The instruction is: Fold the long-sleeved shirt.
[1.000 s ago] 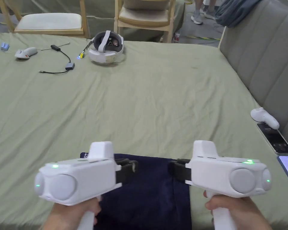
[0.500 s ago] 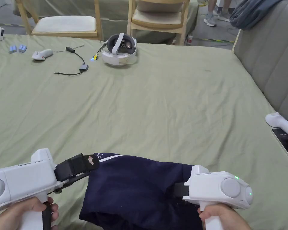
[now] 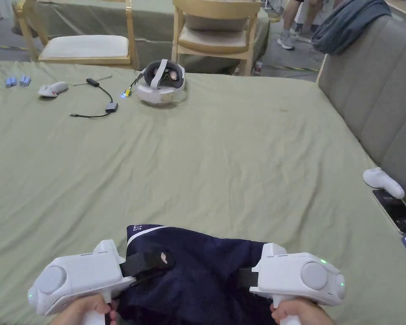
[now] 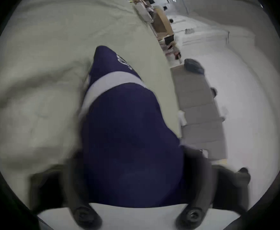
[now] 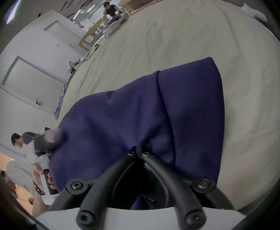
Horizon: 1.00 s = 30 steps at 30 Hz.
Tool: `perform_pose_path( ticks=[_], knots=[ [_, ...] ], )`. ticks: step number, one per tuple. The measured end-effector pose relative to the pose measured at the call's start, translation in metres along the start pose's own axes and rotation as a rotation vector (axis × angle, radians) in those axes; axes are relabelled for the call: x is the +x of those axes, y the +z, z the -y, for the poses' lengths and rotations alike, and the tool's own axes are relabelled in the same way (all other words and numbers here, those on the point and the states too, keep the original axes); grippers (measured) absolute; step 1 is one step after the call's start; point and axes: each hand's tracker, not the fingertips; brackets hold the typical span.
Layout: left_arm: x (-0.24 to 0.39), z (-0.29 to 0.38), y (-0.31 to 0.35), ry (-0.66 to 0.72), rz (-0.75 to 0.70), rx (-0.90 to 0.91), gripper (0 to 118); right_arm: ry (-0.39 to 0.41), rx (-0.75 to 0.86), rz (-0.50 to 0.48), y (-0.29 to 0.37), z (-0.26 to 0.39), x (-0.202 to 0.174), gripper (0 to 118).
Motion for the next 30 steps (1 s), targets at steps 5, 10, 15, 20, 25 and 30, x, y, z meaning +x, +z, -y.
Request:
perform_pose_path(
  ticks=[5, 10, 15, 20, 25, 30],
  knots=[
    [0.018, 0.013, 0.013, -0.062, -0.001, -0.010, 40, -0.024, 0.006, -0.009, 0.000, 0.000, 0.001, 0],
    [0.012, 0.002, 0.032, -0.104, 0.037, -0.007, 35, 0.056, 0.066, 0.033, 0.009, 0.002, -0.027, 0],
    [0.003, -0.019, 0.062, -0.146, 0.027, 0.005, 35, 0.246, 0.166, 0.017, 0.007, -0.004, -0.102, 0],
    [-0.022, -0.068, 0.125, -0.189, -0.033, 0.035, 35, 0.430, 0.270, 0.014, -0.024, -0.020, -0.198, 0],
    [-0.071, -0.141, 0.214, -0.191, -0.163, 0.115, 35, 0.598, 0.331, -0.085, -0.077, -0.035, -0.306, 0],
    [-0.145, -0.205, 0.305, -0.162, -0.314, 0.203, 35, 0.665, 0.334, -0.199, -0.151, -0.035, -0.406, 0]
  ],
)
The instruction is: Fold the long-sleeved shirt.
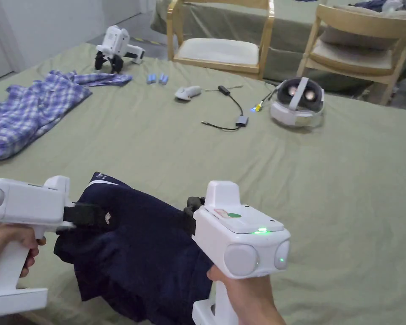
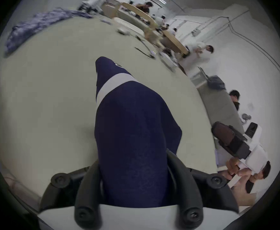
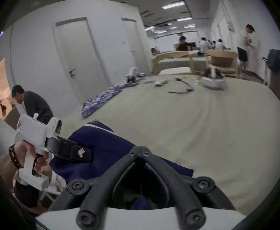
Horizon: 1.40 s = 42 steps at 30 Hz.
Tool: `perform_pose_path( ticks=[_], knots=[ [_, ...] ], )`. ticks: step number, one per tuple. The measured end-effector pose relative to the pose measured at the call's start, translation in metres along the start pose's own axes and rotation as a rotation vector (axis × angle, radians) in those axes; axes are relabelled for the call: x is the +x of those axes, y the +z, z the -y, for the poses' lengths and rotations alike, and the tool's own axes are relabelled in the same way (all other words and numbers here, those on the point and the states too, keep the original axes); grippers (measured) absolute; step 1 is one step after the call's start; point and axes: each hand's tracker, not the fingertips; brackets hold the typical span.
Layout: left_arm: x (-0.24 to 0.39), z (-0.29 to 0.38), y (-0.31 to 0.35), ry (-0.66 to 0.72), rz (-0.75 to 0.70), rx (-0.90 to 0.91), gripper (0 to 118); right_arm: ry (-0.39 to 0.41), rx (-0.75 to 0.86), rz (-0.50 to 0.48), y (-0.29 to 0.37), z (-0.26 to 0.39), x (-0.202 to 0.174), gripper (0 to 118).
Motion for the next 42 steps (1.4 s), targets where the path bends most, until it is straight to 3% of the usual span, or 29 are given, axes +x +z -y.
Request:
perform_pose_path(
  ticks=[3, 4, 7, 8, 13, 15, 18, 19, 25, 30, 33, 37, 40, 42],
  knots=[
    [-0.038, -0.011, 0.018, 0.086, -0.056, 0.022, 36, 0.040, -0.029, -0.042, -0.043, -0.004, -0.033, 0],
    [-0.042, -0.011, 0.021, 0.114, -0.085, 0.016, 46, 0.059, -0.031, -0.045, -0.052, -0.004, -0.040, 0],
    [-0.040, -0.007, 0.028, -0.016, -0.228, 0.060, 105, 0.124, -0.085, -0.048, -0.065, -0.004, -0.053, 0],
    [-0.035, -0.004, 0.034, -0.069, -0.256, 0.098, 111, 0.124, -0.079, -0.053, -0.064, -0.003, -0.053, 0],
    [0.017, -0.001, 0.060, -0.154, -0.311, 0.219, 111, 0.128, -0.050, -0.060, -0.026, -0.012, -0.034, 0],
    [0.028, -0.010, 0.069, -0.190, -0.342, 0.291, 103, 0.129, -0.015, -0.048, 0.000, -0.022, -0.017, 0],
    [0.082, -0.011, 0.080, -0.197, -0.246, 0.355, 15, 0.157, 0.055, 0.026, 0.059, -0.043, 0.011, 0],
    [0.101, -0.009, 0.077, -0.204, -0.230, 0.336, 10, 0.172, 0.074, 0.047, 0.079, -0.048, 0.020, 0],
    [0.263, 0.040, 0.040, -0.414, -0.019, 0.487, 3, 0.184, 0.282, 0.203, 0.214, -0.073, 0.078, 0],
    [0.375, 0.101, -0.023, -0.647, -0.093, 0.654, 3, 0.196, 0.337, 0.454, 0.292, -0.057, 0.130, 0],
    [0.417, 0.139, -0.044, -0.647, 0.001, 0.730, 3, 0.175, 0.369, 0.545, 0.325, -0.037, 0.164, 0],
    [0.445, 0.168, -0.077, -0.621, 0.004, 0.732, 3, 0.099, 0.379, 0.684, 0.359, -0.009, 0.202, 0],
    [0.448, 0.179, -0.089, -0.619, 0.003, 0.691, 3, 0.067, 0.428, 0.717, 0.382, 0.013, 0.210, 0],
    [0.446, 0.194, -0.085, -0.628, 0.097, 0.692, 3, 0.005, 0.428, 0.690, 0.391, 0.023, 0.213, 0]
  ],
)
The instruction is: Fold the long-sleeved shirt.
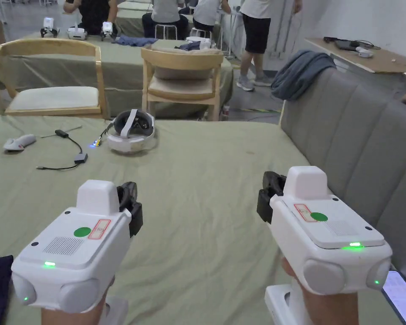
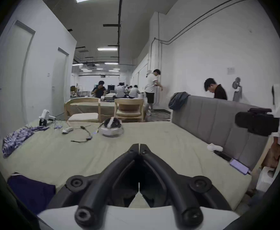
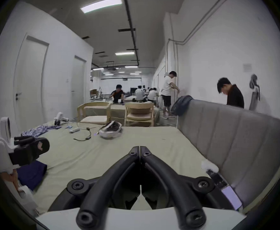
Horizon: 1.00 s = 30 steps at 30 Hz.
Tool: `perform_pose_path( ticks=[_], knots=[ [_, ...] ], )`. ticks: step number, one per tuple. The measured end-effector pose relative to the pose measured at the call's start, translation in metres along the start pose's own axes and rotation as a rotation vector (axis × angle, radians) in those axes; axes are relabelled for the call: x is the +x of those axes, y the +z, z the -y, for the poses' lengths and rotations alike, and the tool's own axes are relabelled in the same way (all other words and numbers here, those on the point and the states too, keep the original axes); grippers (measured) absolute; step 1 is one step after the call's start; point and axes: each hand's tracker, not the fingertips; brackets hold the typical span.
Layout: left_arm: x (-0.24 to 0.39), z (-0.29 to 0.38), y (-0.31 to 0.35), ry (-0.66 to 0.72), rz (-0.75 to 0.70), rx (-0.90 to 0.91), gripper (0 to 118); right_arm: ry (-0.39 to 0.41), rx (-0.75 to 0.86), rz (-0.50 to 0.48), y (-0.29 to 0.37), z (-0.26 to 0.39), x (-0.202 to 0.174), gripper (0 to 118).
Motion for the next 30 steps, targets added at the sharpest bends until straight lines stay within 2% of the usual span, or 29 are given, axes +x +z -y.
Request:
perform_pose_path(
  ticks=[1, 2, 10, 20, 23, 27, 29, 30],
  knots=[
    [0.000, 0.002, 0.005, 0.033, 0.024, 0.010, 3, -0.035, -0.025, -0.023, 0.001, 0.003, 0.003, 0],
    [0.002, 0.005, 0.010, 0.056, 0.048, 0.003, 3, -0.037, -0.031, -0.030, 0.002, 0.008, 0.004, 0],
    [0.013, 0.020, 0.036, -0.099, -0.115, 0.042, 3, -0.020, -0.020, -0.002, 0.006, 0.034, -0.003, 0],
    [0.004, 0.042, 0.037, -0.099, -0.206, 0.022, 3, 0.001, -0.003, 0.045, 0.006, 0.051, -0.008, 0],
    [0.003, 0.042, 0.037, -0.061, -0.206, 0.017, 3, 0.007, -0.010, 0.041, 0.002, 0.056, -0.005, 0],
    [0.006, 0.041, 0.037, -0.082, -0.208, 0.017, 3, 0.003, -0.018, 0.037, -0.001, 0.062, -0.004, 0],
    [0.007, 0.040, 0.037, -0.091, -0.215, 0.025, 4, 0.008, -0.024, 0.045, -0.003, 0.063, -0.003, 14],
    [0.007, 0.039, 0.036, -0.089, -0.221, 0.024, 7, 0.011, -0.025, 0.044, -0.002, 0.062, -0.003, 28]
  ],
)
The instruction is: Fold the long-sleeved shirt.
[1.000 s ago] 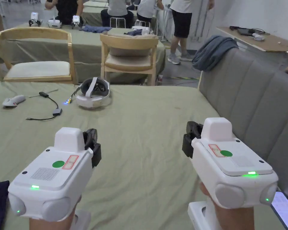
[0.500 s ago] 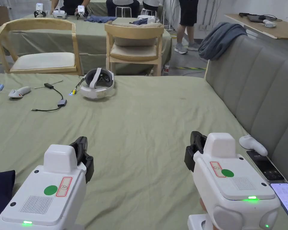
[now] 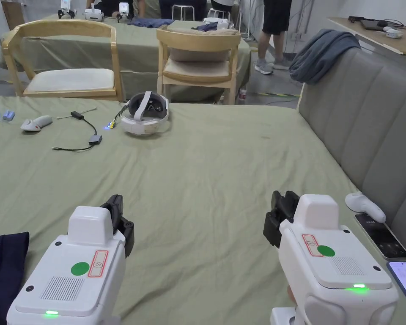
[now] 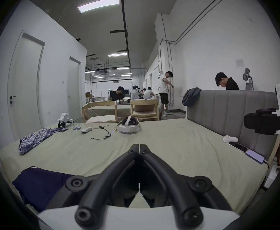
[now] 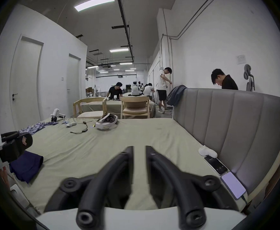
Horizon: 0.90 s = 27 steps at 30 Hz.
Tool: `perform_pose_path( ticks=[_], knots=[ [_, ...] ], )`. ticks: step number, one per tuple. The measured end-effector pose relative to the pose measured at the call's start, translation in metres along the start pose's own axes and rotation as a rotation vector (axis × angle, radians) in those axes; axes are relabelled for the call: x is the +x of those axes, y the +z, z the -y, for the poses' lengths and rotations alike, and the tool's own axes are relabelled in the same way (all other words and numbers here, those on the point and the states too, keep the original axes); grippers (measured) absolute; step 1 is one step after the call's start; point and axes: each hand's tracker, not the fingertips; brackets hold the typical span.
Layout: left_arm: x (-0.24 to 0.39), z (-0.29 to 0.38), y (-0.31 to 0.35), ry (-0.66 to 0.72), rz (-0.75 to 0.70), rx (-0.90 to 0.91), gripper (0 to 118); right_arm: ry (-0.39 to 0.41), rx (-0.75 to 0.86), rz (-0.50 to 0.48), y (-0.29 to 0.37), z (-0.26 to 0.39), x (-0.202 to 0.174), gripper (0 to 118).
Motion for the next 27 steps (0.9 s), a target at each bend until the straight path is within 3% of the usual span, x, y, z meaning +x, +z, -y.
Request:
perform_pose_path(
  ticks=[1, 2, 3, 4, 14, 18, 27],
  knots=[
    [0.000, 0.000, 0.000, 0.004, -0.007, 0.000, 28, 0.002, 0.002, -0.001, 0.002, -0.001, 0.000, 57],
    [-0.001, 0.000, 0.000, 0.009, -0.005, 0.004, 55, 0.003, 0.004, 0.003, 0.002, -0.001, 0.000, 83],
    [-0.001, 0.000, 0.000, 0.007, -0.008, 0.006, 87, 0.003, 0.005, 0.012, 0.000, -0.001, 0.000, 105],
    [0.001, -0.001, -0.002, 0.002, -0.018, 0.010, 111, 0.003, 0.007, 0.018, 0.000, 0.000, 0.000, 118],
    [0.002, 0.002, 0.002, -0.020, -0.023, 0.037, 111, 0.013, 0.032, 0.002, 0.008, -0.001, 0.001, 118],
    [0.004, 0.000, 0.004, -0.033, -0.088, 0.042, 111, 0.022, 0.052, 0.000, 0.007, -0.006, 0.003, 118],
    [0.001, 0.000, 0.008, -0.014, -0.051, 0.053, 111, 0.024, 0.060, 0.009, 0.007, -0.002, 0.000, 118]
  ],
)
